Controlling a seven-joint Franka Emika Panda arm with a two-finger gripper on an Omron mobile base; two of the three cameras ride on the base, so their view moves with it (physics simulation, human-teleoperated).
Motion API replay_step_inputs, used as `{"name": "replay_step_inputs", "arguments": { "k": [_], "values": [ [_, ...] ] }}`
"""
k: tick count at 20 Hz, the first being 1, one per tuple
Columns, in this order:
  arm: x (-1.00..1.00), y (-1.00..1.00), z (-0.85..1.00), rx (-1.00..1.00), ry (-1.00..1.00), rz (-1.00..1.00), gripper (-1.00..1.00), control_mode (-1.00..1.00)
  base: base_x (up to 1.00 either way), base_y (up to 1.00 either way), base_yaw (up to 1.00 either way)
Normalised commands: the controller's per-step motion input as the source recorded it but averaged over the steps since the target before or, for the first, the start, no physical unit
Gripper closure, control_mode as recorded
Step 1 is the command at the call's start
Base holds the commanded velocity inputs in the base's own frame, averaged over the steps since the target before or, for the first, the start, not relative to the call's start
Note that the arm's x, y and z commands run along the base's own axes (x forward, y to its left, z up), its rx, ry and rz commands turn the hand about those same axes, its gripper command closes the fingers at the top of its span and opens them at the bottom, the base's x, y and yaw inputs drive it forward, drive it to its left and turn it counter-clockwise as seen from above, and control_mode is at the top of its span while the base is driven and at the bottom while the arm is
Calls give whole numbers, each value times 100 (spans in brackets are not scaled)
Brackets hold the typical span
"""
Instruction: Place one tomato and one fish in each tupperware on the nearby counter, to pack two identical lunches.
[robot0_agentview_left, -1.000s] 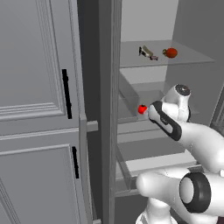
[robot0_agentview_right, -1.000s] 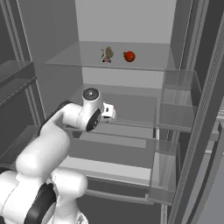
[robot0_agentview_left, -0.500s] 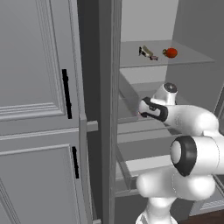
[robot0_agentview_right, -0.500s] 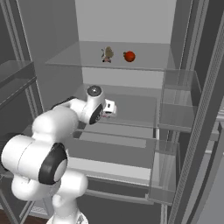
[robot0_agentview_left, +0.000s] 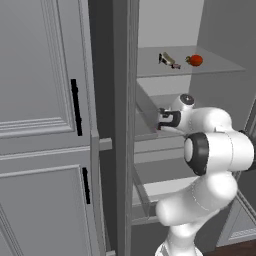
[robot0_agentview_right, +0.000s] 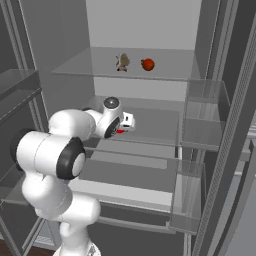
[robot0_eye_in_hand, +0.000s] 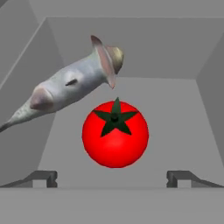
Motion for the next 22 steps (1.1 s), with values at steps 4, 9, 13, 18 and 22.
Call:
{"name": "replay_step_inputs", "arguments": {
  "k": [4,9,13,18,22],
  "values": [
    [46,0,-25,0,0,0,-100,-100,0,0,0],
    [46,0,-25,0,0,0,-100,-100,0,0,0],
    [2,0,-45,0,7,0,100,-100,0,0,0],
    [-35,2,-80,-1,8,-2,100,-100,0,0,0],
    [-54,4,-72,-2,2,-4,100,-100,0,0,0]
  ]
}}
